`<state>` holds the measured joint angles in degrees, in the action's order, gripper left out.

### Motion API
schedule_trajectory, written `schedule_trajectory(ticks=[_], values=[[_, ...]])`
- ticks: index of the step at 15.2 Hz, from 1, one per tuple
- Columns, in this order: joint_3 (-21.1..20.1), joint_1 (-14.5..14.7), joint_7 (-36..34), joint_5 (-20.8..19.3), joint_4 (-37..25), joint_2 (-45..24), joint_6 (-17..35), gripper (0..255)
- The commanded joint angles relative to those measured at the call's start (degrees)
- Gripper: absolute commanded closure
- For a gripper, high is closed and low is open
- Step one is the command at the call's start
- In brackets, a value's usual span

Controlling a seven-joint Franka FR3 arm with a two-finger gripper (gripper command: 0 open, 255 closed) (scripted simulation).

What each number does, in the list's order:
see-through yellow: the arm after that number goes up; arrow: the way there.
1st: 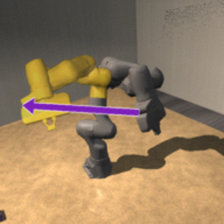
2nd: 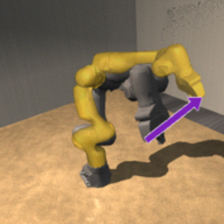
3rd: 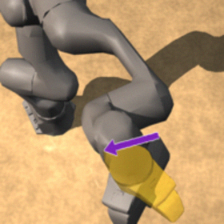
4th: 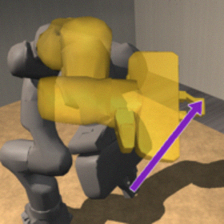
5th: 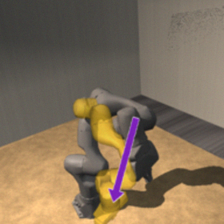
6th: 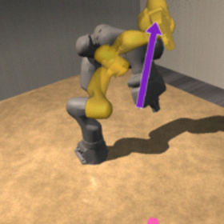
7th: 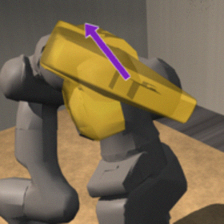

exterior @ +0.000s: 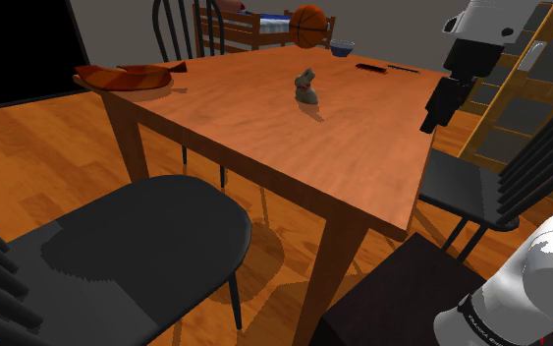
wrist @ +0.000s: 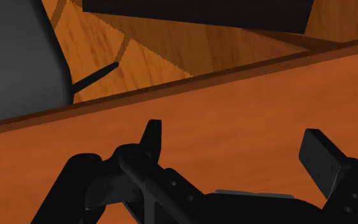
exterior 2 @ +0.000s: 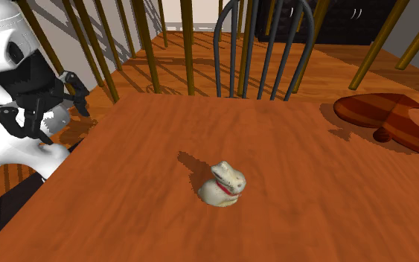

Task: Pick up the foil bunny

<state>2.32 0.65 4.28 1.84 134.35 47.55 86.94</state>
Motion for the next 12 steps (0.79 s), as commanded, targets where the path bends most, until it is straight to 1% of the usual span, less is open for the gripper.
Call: schedule_trajectory(ticks=[1, 6, 12], values=[[0.0, 0.0, 0.0, 0.0, 0.0, 0.0, 0.0, 0], [0.4, 0.9, 1.9, -0.2, -6.4, -10.2, 5.6, 0], [0.8, 1.9, 4.1, -0.1, -16.3, -22.4, 10.0, 0]])
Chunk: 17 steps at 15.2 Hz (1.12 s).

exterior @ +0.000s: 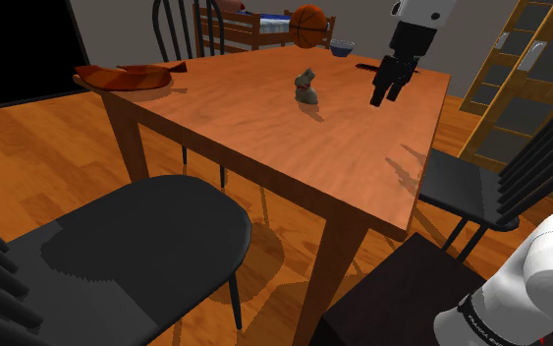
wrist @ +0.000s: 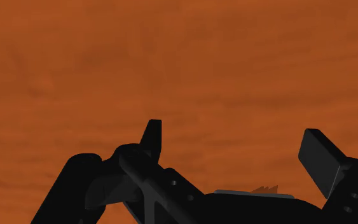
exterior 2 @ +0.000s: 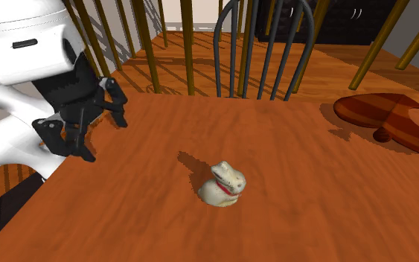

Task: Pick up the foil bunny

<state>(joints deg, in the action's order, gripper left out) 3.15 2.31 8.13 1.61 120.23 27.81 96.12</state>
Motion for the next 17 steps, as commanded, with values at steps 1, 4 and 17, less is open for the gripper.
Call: schedule_trajectory(ticks=[1, 4, 17], values=[[0.0, 0.4, 0.7, 0.1, -4.1, -4.7, 1.3, 0], [0.2, 0.8, 1.7, 0.3, -10.2, -10.7, 2.4, 0], [0.0, 1.5, 5.5, 1.6, -44.4, -37.5, -0.7, 0]])
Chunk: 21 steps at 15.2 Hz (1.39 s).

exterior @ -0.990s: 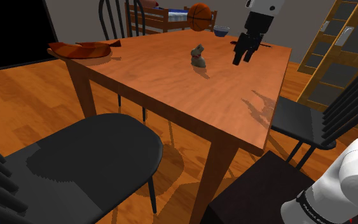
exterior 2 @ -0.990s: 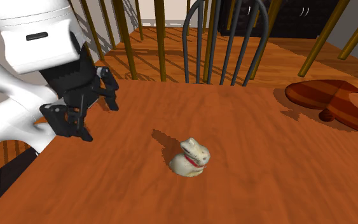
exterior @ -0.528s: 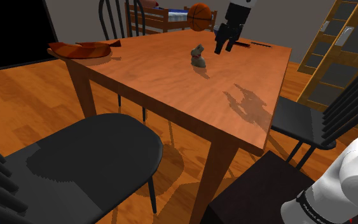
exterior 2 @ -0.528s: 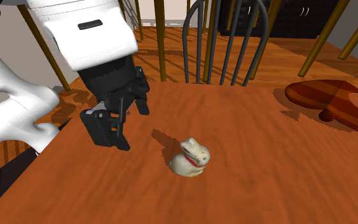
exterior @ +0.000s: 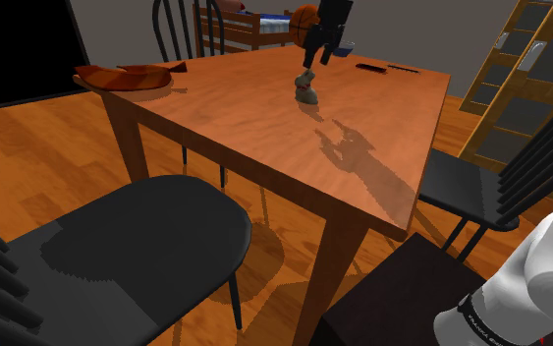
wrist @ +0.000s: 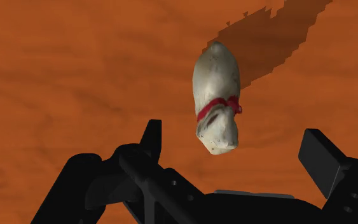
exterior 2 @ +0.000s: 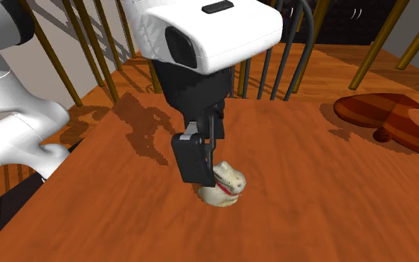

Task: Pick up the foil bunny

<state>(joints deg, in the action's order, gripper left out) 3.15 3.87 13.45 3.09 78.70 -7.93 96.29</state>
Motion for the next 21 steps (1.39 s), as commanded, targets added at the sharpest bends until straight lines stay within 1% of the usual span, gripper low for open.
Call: schedule_trajectory(ticks=[1, 7, 9, 10, 19, 21], values=[[0.0, 0.0, 0.2, 0.1, -1.6, -1.4, 0.1, 0], [-0.1, 0.1, 0.4, 0.0, 5.8, 0.2, 5.8, 0], [-0.1, 0.1, 0.4, 0.0, 5.8, 0.2, 5.8, 0], [-0.1, 0.1, 0.3, 0.0, 5.9, 0.2, 5.9, 255], [-0.1, 0.1, 0.4, 0.0, 5.8, 0.2, 5.8, 255], [-0.1, 0.1, 0.3, 0.0, 3.7, -0.2, 4.1, 255]])
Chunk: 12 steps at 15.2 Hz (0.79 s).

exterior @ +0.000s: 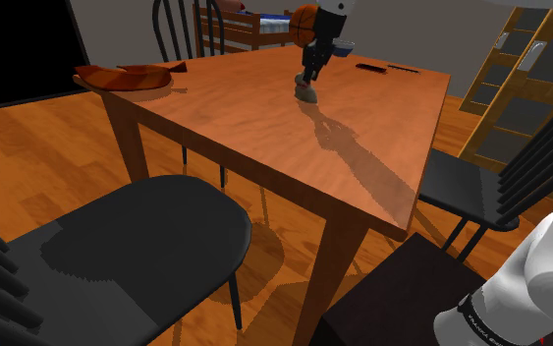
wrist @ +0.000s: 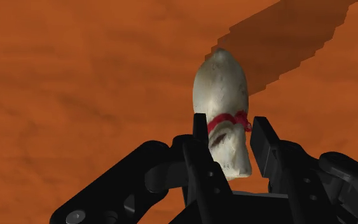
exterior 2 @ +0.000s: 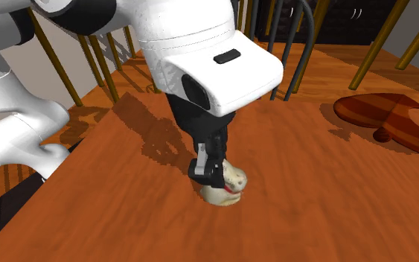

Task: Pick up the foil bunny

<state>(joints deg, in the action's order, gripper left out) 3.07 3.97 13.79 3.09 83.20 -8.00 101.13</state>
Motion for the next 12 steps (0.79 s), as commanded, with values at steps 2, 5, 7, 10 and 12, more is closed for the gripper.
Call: schedule_trajectory(ticks=[2, 5, 7, 10, 12], values=[[0.0, -0.1, -0.1, 0.0, -3.0, -0.6, -2.4, 255], [0.0, -0.1, -0.1, 0.1, -6.6, -1.5, -5.1, 255], [0.1, -0.2, -0.2, 0.1, -9.2, -2.2, -7.0, 255], [0.1, -0.2, -0.3, 0.2, -13.5, -3.5, -9.9, 255], [0.1, -0.3, -0.3, 0.3, -16.6, -4.6, -12.0, 255]])
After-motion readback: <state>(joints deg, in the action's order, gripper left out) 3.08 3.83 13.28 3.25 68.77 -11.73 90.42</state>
